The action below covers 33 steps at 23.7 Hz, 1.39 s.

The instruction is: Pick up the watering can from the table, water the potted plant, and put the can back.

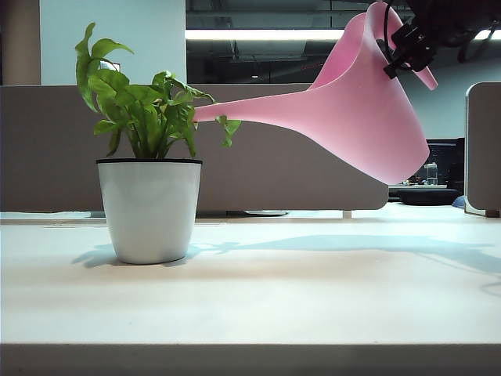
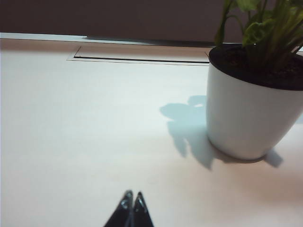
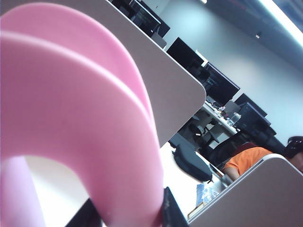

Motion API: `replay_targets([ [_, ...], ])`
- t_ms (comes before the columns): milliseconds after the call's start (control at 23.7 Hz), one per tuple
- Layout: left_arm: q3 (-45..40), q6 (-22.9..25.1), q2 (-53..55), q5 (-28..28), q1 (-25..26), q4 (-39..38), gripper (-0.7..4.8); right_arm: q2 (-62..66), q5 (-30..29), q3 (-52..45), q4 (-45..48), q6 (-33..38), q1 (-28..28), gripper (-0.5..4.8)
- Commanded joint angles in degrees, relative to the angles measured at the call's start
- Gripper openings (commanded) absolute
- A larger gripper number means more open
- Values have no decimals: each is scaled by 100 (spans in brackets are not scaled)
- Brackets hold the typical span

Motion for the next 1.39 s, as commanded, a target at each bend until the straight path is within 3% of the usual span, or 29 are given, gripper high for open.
replay_targets([
  [42, 22, 0, 2, 28, 4, 55, -5, -157, 42, 131, 767, -13, 9, 85],
  [675, 22, 0, 2, 28, 4, 55, -5, -160, 50, 140, 1082, -608, 157, 85],
  [1393, 22, 0, 2, 28, 4, 55, -5, -162, 157, 435, 1084, -590, 157, 85],
])
